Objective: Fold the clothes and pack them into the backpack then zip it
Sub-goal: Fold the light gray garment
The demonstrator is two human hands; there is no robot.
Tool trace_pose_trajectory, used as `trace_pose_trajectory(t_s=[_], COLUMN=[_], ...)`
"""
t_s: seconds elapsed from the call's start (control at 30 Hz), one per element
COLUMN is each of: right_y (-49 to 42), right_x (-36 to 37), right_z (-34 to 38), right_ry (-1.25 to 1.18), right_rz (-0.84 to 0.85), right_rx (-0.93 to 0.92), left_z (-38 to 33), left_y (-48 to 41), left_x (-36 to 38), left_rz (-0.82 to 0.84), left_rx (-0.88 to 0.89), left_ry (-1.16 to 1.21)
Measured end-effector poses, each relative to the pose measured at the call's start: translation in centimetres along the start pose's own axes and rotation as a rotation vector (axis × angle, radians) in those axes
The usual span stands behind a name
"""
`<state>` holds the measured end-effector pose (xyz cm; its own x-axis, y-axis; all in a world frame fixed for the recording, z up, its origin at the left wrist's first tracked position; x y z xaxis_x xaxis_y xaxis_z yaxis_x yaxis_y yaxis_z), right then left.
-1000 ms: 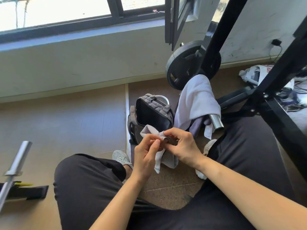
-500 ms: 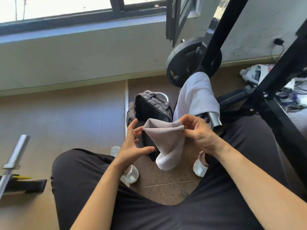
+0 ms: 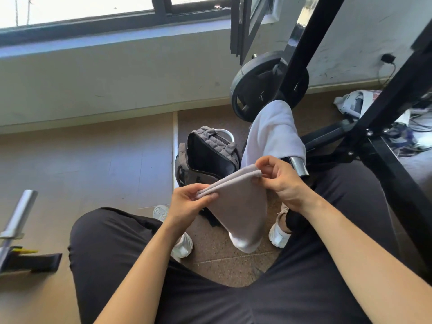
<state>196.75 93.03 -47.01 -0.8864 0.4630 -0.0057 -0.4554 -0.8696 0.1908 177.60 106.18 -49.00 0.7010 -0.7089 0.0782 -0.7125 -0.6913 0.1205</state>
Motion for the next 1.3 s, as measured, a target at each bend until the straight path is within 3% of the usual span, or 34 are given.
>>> trace_pose_trajectory(t_s=[0.07, 0.2, 0.33, 0.67, 0.73, 0.9, 1.03, 1.3], right_y=[-0.3, -0.8, -1.1, -0.2, 0.4, 1.0, 1.2, 0.8], right_x=[-0.3, -0.7, -0.5, 4.9, 6.1, 7.8, 8.2, 6.9], right_z=[-0.6, -1.3, -1.3, -1.8, -2.5, -5.0, -5.1, -2.6], right_ry=[0.094, 0.322, 0.317, -0.110, -0.079, 0.261, 0.258, -0.085], right_rz=[-0.058, -0.115, -0.079, 0.350, 0.434, 0.543, 0.529, 0.330], right_rx=[0.013, -0.011, -0.024, 0.076, 0.134, 0.189, 0.218, 0.257], left_z=[-0.7, -1.0, -1.5, -0.7, -0.3, 1.2, 1.9, 2.1], left_y=[0.5, 0.8, 0.5, -0.1, -0.2, 0.1, 0.0, -0.5], left_x=[-0.3, 0.4, -0.1, 0.5, 0.3, -0.5, -1.9, -3.8], left_rz=[-0.058, -0.050, -0.059, -0.017, -0.038, -0.126, -0.192, -0.293], left_rx=[0.034, 0.053, 0.075, -0.065, -0.106, -0.300, -0.359, -0.376], left_ry=[0.084, 0.036, 0.045, 0.309, 0.406, 0.636, 0.793, 0.879])
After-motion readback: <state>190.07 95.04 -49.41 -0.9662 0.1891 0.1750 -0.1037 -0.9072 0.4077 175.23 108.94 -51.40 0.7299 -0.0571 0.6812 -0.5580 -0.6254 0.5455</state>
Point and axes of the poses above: each hand's wrist, its own y-axis away from the middle knuckle, its own x-axis out of the palm, z = x × y, the point moved 9 cm from there along -y, towards the middle knuckle, and after that the axes turned 7 degrees about y, right-handed, at the moved point
